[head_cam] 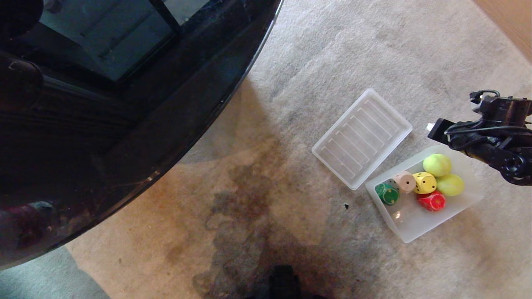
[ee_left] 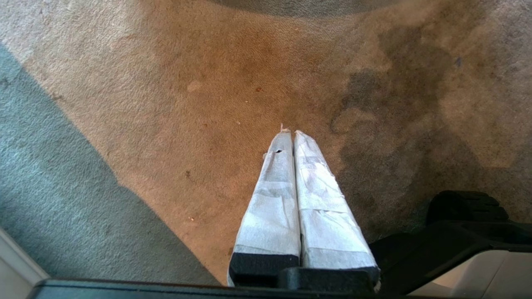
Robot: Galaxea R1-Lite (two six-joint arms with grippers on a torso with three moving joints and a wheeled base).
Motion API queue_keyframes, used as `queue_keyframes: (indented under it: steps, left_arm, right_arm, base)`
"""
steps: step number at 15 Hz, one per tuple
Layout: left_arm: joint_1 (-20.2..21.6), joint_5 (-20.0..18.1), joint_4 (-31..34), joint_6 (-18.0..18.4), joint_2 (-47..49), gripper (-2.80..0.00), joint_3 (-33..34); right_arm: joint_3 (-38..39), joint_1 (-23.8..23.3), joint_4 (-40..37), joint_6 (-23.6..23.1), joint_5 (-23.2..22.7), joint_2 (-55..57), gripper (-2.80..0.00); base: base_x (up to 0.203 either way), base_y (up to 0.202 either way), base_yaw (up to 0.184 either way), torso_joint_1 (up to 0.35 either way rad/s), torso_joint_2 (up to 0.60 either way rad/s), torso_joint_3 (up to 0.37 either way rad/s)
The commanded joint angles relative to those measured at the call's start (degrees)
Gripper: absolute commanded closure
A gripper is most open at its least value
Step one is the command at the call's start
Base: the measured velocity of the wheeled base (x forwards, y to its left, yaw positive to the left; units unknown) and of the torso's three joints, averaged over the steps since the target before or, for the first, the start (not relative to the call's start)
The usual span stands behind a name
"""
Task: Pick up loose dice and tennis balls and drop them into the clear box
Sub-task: Close the lid
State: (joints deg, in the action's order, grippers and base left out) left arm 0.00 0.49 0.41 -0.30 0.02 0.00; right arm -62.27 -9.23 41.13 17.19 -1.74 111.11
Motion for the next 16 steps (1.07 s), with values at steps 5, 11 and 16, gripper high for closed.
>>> queue_keyframes:
  steps: [5,11,16]
  left_arm:
    - [0.0,0.04,0.02,-0.05,-0.02,0.0,0.0]
    - [0.0,0.04,0.02,-0.05,-0.02,0.0,0.09]
    - [0.0,0.04,0.02,-0.05,-0.02,0.0,0.0]
  right_arm:
    - [-2.94,0.53,5.71,0.48,-4.06,6.75,-2.8]
    - [-4.74,1.63,9.11,8.3,-12.14,12.52,-2.8]
    - [-6.1,1.67,10.68,7.81,-12.02,14.14,0.0]
  base:
    - [0.0,0.0,0.0,0.0,0.0,0.0]
    - [0.0,0.0,0.0,0.0,0.0,0.0]
    - [0.0,0.0,0.0,0.0,0.0,0.0]
